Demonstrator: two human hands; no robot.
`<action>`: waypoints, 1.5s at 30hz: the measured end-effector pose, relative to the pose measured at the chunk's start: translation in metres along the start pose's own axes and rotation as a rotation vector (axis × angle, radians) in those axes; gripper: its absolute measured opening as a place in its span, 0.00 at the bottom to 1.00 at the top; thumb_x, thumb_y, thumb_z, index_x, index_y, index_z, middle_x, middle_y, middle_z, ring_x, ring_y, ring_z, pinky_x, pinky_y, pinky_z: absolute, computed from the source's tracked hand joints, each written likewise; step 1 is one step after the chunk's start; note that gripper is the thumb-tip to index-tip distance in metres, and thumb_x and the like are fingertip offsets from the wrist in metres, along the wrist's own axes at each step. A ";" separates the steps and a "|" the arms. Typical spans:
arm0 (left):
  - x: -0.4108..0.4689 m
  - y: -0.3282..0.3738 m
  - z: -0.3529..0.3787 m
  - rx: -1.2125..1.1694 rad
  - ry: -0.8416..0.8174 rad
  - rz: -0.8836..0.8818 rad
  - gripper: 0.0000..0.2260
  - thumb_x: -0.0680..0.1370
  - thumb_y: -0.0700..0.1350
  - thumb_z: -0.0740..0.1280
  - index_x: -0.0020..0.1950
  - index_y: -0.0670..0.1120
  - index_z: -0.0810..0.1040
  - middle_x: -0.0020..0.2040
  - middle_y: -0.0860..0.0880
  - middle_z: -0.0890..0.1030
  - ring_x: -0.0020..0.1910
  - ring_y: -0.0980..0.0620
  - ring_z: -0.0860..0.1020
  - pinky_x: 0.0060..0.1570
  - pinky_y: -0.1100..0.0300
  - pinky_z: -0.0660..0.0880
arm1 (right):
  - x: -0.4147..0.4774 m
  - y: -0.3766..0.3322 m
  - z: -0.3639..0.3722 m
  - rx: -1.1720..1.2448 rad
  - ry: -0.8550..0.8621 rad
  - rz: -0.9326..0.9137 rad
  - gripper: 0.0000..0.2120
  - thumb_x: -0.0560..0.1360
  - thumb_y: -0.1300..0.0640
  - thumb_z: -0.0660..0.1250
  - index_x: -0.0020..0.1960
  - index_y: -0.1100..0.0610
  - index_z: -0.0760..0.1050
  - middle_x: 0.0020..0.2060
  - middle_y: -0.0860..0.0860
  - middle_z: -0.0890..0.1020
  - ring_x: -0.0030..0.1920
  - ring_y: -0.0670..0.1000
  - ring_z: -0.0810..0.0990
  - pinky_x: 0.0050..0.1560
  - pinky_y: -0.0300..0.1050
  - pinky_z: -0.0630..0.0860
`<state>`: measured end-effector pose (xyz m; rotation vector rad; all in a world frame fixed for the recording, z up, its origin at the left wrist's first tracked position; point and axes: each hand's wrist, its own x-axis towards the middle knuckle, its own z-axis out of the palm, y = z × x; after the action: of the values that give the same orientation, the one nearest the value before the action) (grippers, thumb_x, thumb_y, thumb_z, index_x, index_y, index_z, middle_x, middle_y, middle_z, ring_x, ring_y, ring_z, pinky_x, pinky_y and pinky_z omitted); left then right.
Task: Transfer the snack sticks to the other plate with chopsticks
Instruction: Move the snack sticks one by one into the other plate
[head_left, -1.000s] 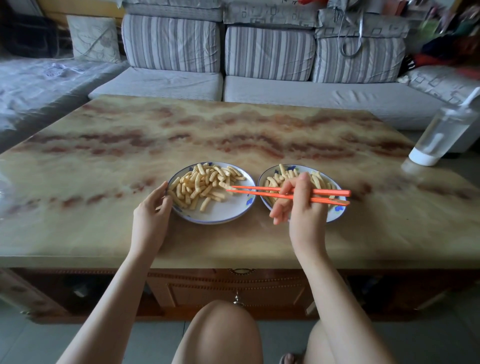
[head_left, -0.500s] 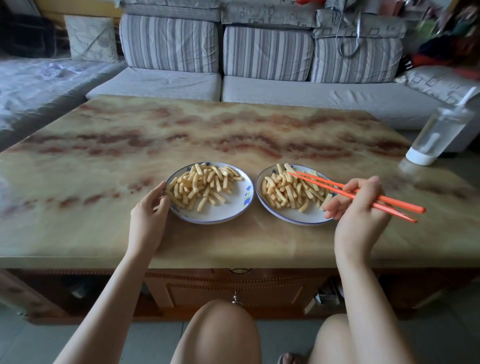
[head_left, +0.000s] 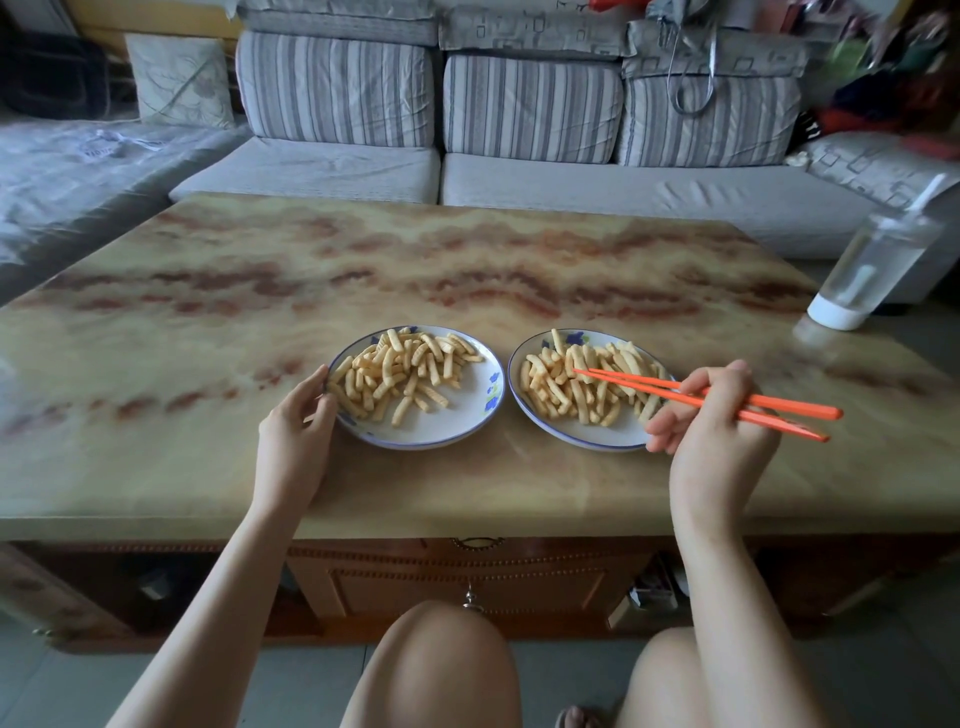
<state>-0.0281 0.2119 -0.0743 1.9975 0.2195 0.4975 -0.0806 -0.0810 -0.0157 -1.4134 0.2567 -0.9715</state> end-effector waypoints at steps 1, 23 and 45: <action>0.000 0.000 0.000 0.001 0.001 0.001 0.17 0.79 0.41 0.62 0.68 0.46 0.74 0.62 0.50 0.78 0.55 0.63 0.71 0.52 0.72 0.64 | 0.000 0.000 -0.001 0.006 -0.002 -0.004 0.19 0.82 0.54 0.52 0.38 0.63 0.69 0.23 0.64 0.73 0.18 0.52 0.70 0.22 0.36 0.65; 0.002 -0.004 0.002 0.001 0.016 0.006 0.17 0.79 0.41 0.62 0.68 0.46 0.74 0.61 0.50 0.78 0.54 0.62 0.72 0.42 0.85 0.62 | -0.038 0.004 0.050 0.023 -0.568 0.112 0.20 0.83 0.53 0.52 0.36 0.57 0.71 0.20 0.60 0.74 0.19 0.56 0.70 0.21 0.38 0.66; 0.001 -0.002 0.001 -0.014 0.014 -0.008 0.17 0.79 0.41 0.62 0.68 0.47 0.74 0.63 0.51 0.78 0.55 0.64 0.71 0.50 0.74 0.64 | -0.006 -0.012 0.007 0.092 -0.052 0.053 0.20 0.84 0.55 0.50 0.35 0.57 0.67 0.18 0.52 0.72 0.18 0.50 0.70 0.21 0.35 0.65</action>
<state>-0.0267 0.2124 -0.0764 1.9796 0.2317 0.5067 -0.0847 -0.0706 -0.0053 -1.3397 0.2071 -0.8912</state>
